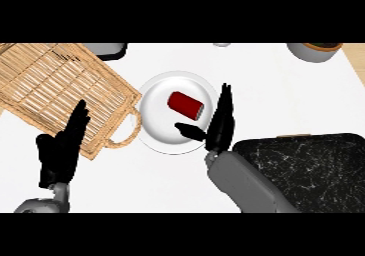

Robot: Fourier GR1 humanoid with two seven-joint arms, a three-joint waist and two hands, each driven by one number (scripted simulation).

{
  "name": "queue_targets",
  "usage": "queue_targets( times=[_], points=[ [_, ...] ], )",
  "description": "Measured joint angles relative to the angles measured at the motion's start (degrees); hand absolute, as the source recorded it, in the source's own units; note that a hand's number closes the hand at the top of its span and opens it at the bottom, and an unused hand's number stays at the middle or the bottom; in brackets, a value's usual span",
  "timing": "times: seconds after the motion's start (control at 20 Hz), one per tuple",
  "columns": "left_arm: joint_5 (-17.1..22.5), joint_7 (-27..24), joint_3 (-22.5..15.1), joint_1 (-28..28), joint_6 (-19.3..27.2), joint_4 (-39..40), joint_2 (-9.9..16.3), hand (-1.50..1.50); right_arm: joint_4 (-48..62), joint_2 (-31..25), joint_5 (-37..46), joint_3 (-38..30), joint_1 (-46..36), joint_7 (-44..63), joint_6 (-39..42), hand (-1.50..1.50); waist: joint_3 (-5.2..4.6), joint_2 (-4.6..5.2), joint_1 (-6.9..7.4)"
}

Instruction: Pick the can from the tray and place it in the plate

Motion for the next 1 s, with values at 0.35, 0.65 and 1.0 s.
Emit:
queue_targets(
  times=[0.35, 0.65, 1.0],
  points=[
    [-0.61, 0.16, 0.66, 0.62, -0.12, -0.3, -0.31, 0.0, -1.26, -0.47, 1.9, -0.41, 4.31, -0.6, -0.6, -1.5, -0.02, -0.2, -0.69],
    [-0.03, 0.26, 1.81, 0.36, -1.47, -0.18, 0.03, 0.0, -3.18, -1.0, 3.18, -3.0, 7.63, -2.98, -1.47, -1.5, -0.08, -0.15, -0.89],
    [-1.42, -0.67, 1.74, 1.2, -0.56, -0.42, -1.23, 0.0, -7.99, -4.49, 4.4, -5.43, 13.63, -4.23, -1.86, -1.5, -0.01, -0.3, -1.21]
  ],
)
